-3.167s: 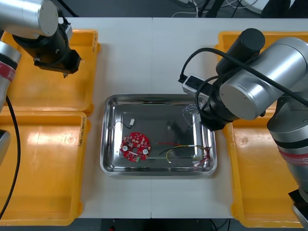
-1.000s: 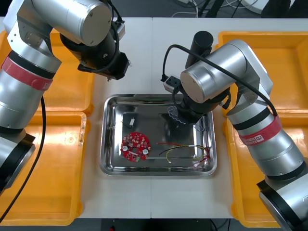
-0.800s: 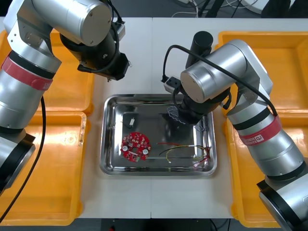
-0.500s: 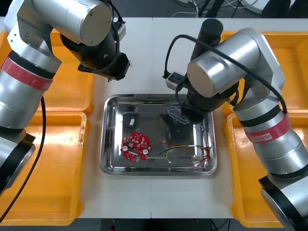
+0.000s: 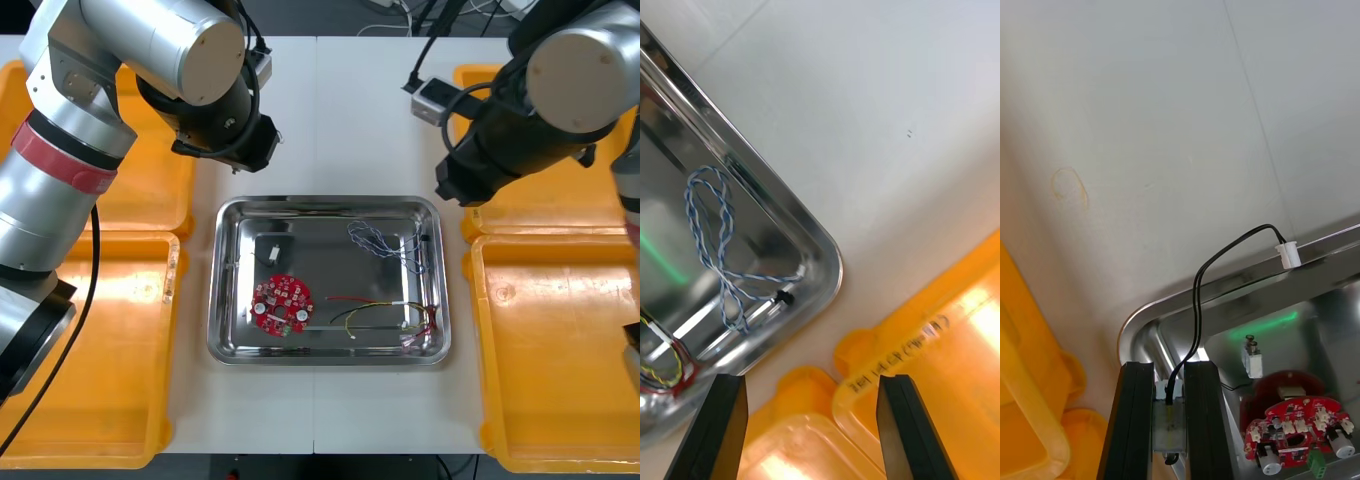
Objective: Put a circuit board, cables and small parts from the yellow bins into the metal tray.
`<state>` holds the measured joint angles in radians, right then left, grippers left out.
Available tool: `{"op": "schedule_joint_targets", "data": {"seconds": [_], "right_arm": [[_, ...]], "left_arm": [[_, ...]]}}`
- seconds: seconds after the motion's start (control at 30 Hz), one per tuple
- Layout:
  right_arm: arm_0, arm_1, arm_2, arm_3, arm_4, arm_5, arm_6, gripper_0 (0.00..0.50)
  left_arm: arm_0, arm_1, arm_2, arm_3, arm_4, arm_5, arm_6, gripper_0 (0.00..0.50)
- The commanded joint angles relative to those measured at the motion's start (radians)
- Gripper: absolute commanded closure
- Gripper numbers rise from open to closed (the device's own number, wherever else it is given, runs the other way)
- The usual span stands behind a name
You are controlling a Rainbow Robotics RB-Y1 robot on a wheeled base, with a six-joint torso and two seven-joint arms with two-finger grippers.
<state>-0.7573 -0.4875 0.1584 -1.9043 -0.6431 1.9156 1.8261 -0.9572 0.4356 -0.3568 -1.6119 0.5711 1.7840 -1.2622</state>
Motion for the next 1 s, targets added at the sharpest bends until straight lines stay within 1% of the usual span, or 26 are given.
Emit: {"op": "schedule_joint_targets", "data": {"seconds": [0.03,0.07,0.1,0.17,0.2,0.23,0.33,0.57,0.67,0.77,0.9,1.0], "right_arm": [[-0.042,-0.108,-0.069,-0.035,-0.072,0.004,-0.031,0.000],[-0.042,-0.143,-0.088,-0.035,-0.104,0.004,-0.039,0.000],[-0.042,-0.154,-0.092,-0.035,-0.118,0.004,-0.042,0.000],[-0.042,-0.204,-0.108,-0.035,-0.161,0.004,-0.054,0.000],[-0.040,-0.217,-0.111,-0.035,-0.171,0.004,-0.056,0.000],[-0.037,-0.246,-0.119,-0.035,-0.194,0.004,-0.064,0.000],[-0.030,-0.290,-0.139,-0.035,-0.236,0.004,-0.080,0.000],[-0.008,-0.333,-0.160,-0.053,-0.248,0.004,-0.185,0.000],[0.015,-0.359,-0.172,-0.061,-0.247,0.004,-0.232,0.000],[0.047,-0.387,-0.191,-0.068,-0.251,0.004,-0.268,0.000],[0.090,-0.414,-0.206,-0.081,-0.250,0.004,-0.275,0.000],[0.122,-0.425,-0.217,-0.094,-0.237,0.004,-0.286,0.000]], "left_arm": [[0.003,-0.031,-0.045,-0.054,0.004,0.008,0.170,0.500],[0.003,-0.035,-0.062,-0.059,0.004,0.008,0.196,0.500],[0.003,-0.037,-0.070,-0.060,0.004,0.008,0.204,0.500],[0.003,-0.044,-0.094,-0.068,-0.002,0.008,0.236,0.500],[0.003,-0.046,-0.100,-0.069,-0.002,0.008,0.245,0.500],[0.003,-0.052,-0.116,-0.069,-0.002,0.008,0.265,0.500],[0.003,-0.064,-0.140,-0.072,-0.007,0.003,0.308,0.500],[0.021,-0.087,-0.208,-0.072,-0.034,-0.032,0.400,0.500],[0.048,-0.095,-0.245,-0.072,-0.062,-0.069,0.438,0.500],[0.066,-0.098,-0.271,-0.072,-0.080,-0.084,0.449,0.500],[0.084,-0.103,-0.298,-0.071,-0.092,-0.101,0.469,0.500],[0.100,-0.106,-0.327,-0.071,-0.111,-0.129,0.517,0.500]]}}
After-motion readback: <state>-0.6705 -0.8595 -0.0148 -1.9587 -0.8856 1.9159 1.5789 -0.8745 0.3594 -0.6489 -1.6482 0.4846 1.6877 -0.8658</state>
